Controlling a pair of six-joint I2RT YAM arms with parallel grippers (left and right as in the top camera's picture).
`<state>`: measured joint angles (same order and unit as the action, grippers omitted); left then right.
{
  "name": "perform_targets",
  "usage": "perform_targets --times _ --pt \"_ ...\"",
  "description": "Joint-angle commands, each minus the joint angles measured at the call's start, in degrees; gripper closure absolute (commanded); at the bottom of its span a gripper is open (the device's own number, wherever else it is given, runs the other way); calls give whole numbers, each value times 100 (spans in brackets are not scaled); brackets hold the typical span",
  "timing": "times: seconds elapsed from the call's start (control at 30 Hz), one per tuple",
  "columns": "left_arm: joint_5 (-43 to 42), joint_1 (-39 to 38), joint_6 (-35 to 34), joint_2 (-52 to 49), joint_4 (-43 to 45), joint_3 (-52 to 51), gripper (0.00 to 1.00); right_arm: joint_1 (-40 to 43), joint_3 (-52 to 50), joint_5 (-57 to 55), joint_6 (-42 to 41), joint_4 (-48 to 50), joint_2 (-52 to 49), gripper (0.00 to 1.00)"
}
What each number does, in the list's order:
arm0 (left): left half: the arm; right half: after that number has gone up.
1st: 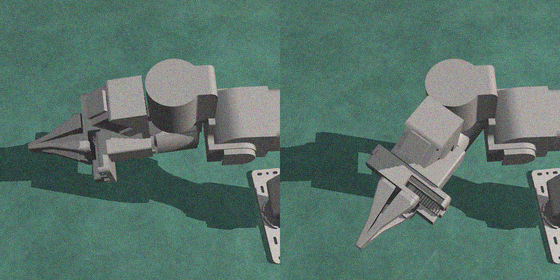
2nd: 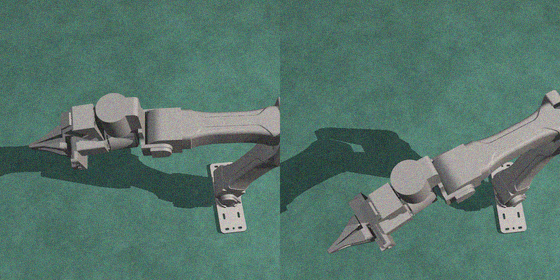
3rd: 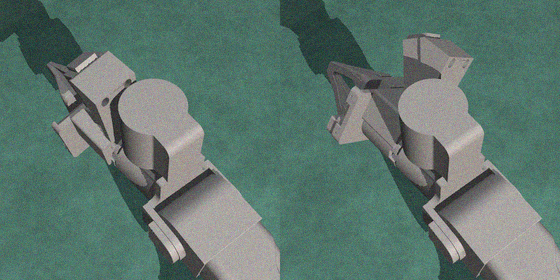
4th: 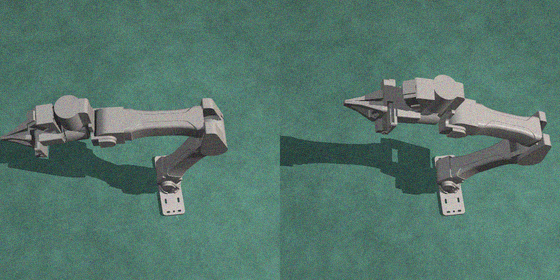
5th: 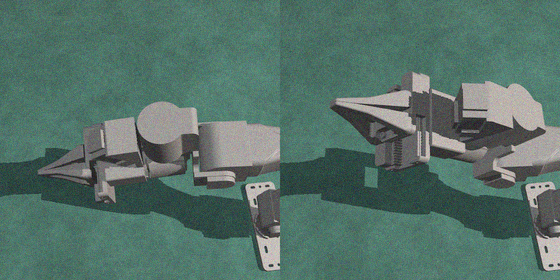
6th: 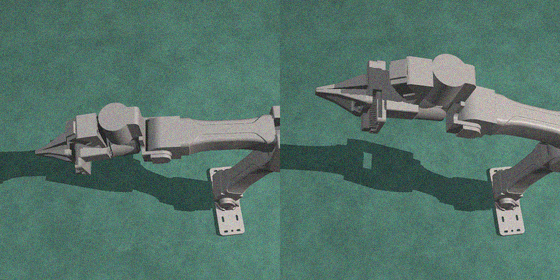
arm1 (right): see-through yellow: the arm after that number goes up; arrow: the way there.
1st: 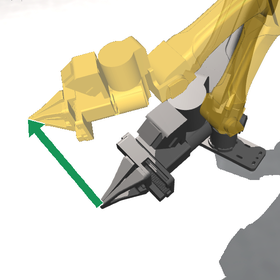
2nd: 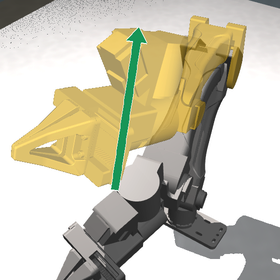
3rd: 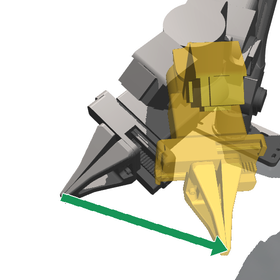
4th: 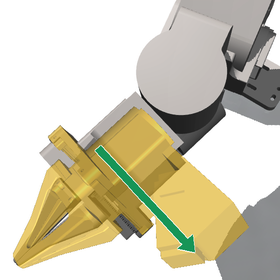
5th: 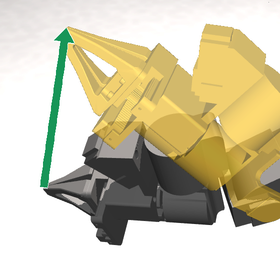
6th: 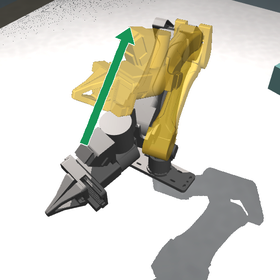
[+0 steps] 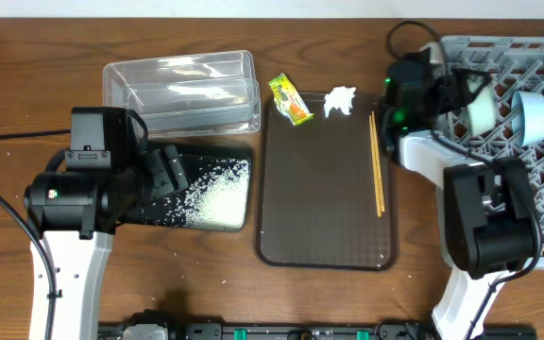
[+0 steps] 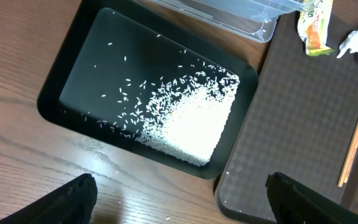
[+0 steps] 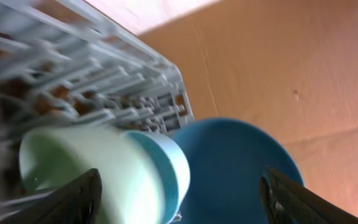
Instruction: Sort waste into correct bins and load items into the dishwasher rack
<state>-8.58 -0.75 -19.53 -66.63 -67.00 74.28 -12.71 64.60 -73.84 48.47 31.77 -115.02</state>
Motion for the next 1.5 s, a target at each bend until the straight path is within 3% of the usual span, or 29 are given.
perform_targets --times 0.0,0.17,0.3,0.43,0.57,0.6,0.67,0.73,0.9,1.23,1.47 --pt "72 26 -28 -2 -2 9 10 -289 7 146 90 -9 160 19" --pt "72 26 -28 -2 -2 9 11 -643 7 243 -142 -339 162 17" --pt "72 26 -28 -2 -2 9 10 -1054 7 772 -1392 -1694 214 12" --pt "72 26 -31 -2 -2 9 11 -1453 20 2933 -3294 -3768 490 14" --pt "72 26 -28 -2 -2 9 10 -1545 22 5606 -4911 -4555 968 23" --pt "72 26 -28 -2 -2 9 10 -1513 22 6122 -5410 -4695 1117 29" --pt "72 26 -28 -2 -2 9 10 -1432 22 6596 -6290 -4988 1322 40" --pt "72 26 -28 -2 -2 9 10 -1338 20 6704 -6784 -5331 1434 42" --pt "70 26 -28 -2 -2 9 11 -1034 17 6699 -6924 -6024 1368 46" --pt "72 26 -28 -2 -2 9 10 -702 15 7106 -6924 -6304 887 70" --pt "72 26 -28 -2 -2 9 11 -697 15 6968 -6891 -6207 586 66"
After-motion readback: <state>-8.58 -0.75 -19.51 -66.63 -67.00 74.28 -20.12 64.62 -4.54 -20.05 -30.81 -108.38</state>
